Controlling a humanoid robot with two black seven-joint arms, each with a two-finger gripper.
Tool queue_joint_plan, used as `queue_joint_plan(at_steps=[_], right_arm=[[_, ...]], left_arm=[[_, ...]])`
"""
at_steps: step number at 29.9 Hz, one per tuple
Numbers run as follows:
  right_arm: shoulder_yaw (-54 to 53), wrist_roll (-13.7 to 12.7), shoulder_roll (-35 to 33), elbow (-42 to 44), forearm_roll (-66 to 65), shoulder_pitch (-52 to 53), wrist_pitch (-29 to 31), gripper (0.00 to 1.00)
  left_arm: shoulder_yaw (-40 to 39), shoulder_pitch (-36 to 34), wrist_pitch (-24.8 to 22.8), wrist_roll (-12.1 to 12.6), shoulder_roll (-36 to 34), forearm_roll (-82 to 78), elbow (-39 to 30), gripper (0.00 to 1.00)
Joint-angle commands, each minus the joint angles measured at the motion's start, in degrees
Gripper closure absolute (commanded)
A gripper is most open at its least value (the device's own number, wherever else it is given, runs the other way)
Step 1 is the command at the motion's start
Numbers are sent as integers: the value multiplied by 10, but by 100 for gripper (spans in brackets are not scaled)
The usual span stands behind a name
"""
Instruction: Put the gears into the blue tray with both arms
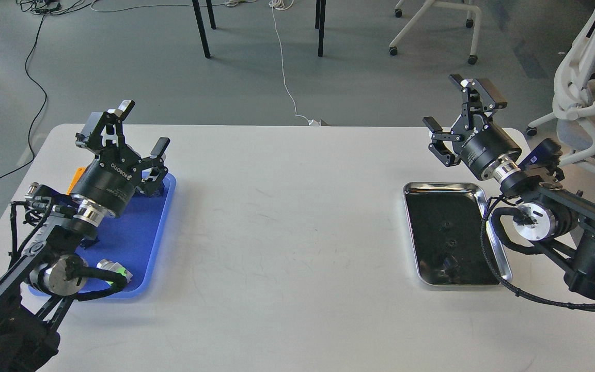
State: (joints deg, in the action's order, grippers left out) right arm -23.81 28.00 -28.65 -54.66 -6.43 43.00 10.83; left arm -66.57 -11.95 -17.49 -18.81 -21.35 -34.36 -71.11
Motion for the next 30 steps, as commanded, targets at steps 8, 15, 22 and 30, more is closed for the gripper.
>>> queue_joint_plan(at_steps=[8,15,22,30], right_arm=[[9,0,-1,1,-2,3,2,1],[70,0,-58,-10,-173,63,19,1],[239,0,-129,-26,-417,235,80,1],[455,0,-126,-37,-744,449,154,1]], left_arm=[[-1,1,-1,-3,-1,1,4,2],[5,-3,-1,-2,-4,1,4,2],[5,0,0,-11,-4,4,2,2],[6,0,1,-18,-1,4,-1,2]])
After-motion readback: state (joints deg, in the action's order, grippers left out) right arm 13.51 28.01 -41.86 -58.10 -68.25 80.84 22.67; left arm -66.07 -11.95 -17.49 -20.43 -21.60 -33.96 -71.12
